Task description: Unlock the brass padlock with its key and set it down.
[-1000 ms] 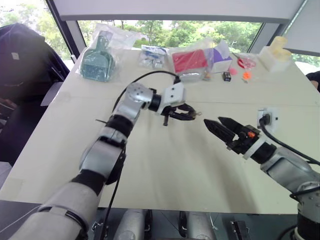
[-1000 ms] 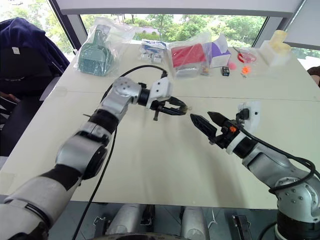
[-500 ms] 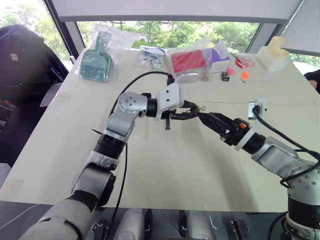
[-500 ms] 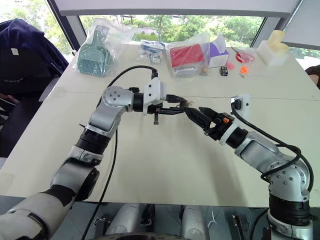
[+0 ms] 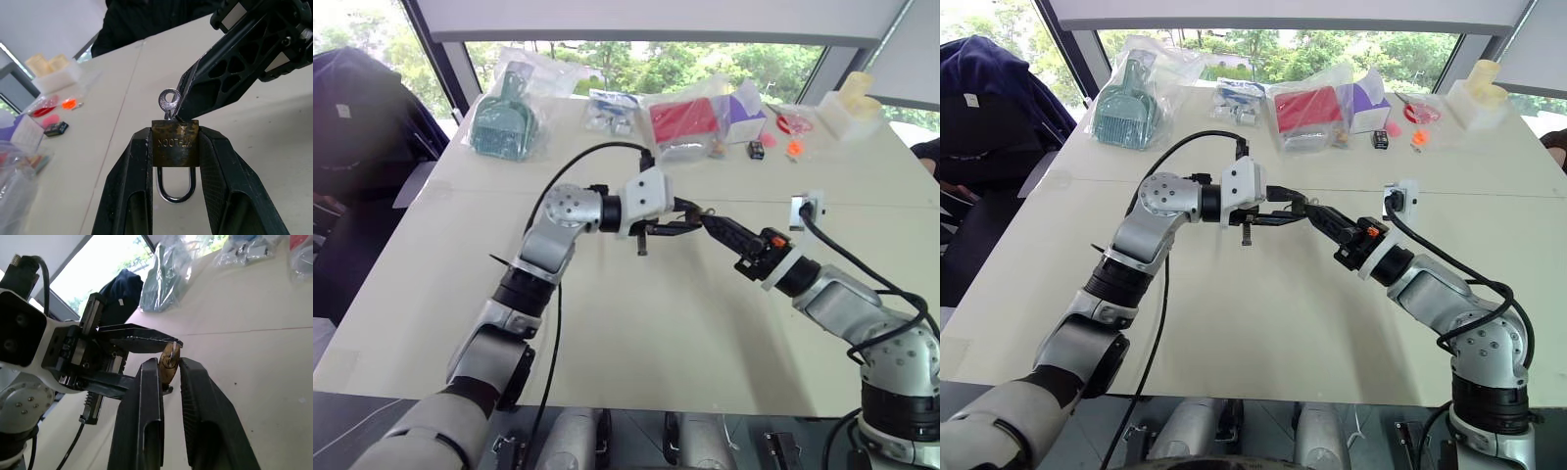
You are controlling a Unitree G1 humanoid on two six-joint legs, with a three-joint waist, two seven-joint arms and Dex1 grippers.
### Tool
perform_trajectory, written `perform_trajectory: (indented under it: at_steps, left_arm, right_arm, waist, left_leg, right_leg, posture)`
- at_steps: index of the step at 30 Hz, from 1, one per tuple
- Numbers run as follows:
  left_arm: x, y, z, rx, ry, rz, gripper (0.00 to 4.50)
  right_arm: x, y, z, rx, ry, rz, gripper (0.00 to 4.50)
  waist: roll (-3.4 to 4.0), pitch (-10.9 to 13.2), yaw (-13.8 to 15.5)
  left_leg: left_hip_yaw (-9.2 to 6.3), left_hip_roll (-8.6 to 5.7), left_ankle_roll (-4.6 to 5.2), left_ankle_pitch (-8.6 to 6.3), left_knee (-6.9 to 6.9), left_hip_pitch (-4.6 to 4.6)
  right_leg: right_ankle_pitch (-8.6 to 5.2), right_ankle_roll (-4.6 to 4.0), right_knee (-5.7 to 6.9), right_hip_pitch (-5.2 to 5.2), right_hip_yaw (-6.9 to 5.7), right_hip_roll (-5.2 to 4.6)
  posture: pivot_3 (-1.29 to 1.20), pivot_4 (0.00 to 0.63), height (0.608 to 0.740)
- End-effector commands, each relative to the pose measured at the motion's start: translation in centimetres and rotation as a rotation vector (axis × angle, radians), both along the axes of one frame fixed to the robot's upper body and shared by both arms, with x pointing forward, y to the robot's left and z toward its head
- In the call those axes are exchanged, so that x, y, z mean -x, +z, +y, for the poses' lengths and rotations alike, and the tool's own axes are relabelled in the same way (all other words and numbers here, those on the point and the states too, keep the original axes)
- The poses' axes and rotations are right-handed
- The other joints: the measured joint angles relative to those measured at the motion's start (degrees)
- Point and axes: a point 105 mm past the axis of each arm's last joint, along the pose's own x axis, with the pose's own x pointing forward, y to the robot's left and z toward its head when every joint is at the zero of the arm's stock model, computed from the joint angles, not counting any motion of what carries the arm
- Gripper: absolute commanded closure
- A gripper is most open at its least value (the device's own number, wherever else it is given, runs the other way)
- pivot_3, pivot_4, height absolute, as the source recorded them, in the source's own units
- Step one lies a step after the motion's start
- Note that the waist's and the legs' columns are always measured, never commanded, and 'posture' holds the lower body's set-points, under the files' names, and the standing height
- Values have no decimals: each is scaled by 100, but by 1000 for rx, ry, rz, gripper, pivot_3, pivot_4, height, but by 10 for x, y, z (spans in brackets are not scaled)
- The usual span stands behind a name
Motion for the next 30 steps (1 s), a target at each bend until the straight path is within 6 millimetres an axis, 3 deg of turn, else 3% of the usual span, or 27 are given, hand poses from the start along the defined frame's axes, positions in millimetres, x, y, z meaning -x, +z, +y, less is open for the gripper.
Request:
perform_trajectory:
  at_steps: [1, 8, 16, 20, 23, 28, 29, 30]
  left_arm:
    - [9, 13, -4, 25, -40, -69, 3799]
    - [11, 10, -3, -1, -42, -139, 3799]
    - [5, 7, 4, -61, -33, -292, 3799]
    - [4, 9, 4, -50, -25, -299, 3799]
    - [3, 10, 4, -48, -23, -307, 3799]
    - [3, 14, 3, -37, -18, -331, 3799]
    - [3, 15, 3, -34, -18, -335, 3799]
    - [3, 16, 3, -32, -18, -343, 3799]
  right_arm:
    - [1, 12, -1, -40, -10, -41, 4409]
    - [-1, 11, 1, -48, -30, -43, 4409]
    - [-4, 5, -4, -7, -65, -29, 747]
    - [-3, 6, -3, -17, -51, -32, 747]
    - [-3, 5, -3, -24, -55, -26, 1665]
    - [-2, 3, 0, -24, -33, -15, 4151]
    - [-2, 2, 1, -19, -31, -11, 4435]
    - [-2, 2, 1, -18, -29, -9, 4435]
  waist:
    - [0, 0, 5]
    - [0, 0, -4]
    - [0, 0, -3]
    - [0, 0, 2]
    - [0, 0, 1]
    - [0, 0, -3]
    - [0, 0, -2]
    - [0, 0, 2]
  left_leg:
    - [0, 0, 0, 0, 0, 0]
    - [0, 0, 0, 0, 0, 0]
    - [1, 0, -1, 1, 0, 0]
    - [1, 0, -1, 1, 0, 1]
    - [1, 0, -1, 1, 0, 1]
    - [1, 0, -1, 1, 0, 1]
    - [1, 0, -1, 1, 0, 1]
    - [1, 0, -1, 1, 0, 1]
  right_leg:
    - [0, 0, 0, 0, 0, 0]
    - [0, 0, 0, 0, 0, 0]
    - [0, 0, 0, 0, 1, 0]
    - [0, 0, 0, -1, 0, 0]
    - [0, 0, 0, 0, 0, 0]
    - [0, 0, 1, 0, 0, 0]
    - [0, 0, 1, 0, 0, 1]
    - [0, 0, 1, 0, 0, 1]
  posture:
    - [0, 150, 735]
    - [0, 150, 735]
    - [0, 150, 735]
    - [0, 150, 735]
    - [0, 150, 735]
    - [0, 150, 735]
    - [0, 150, 735]
    - [0, 150, 735]
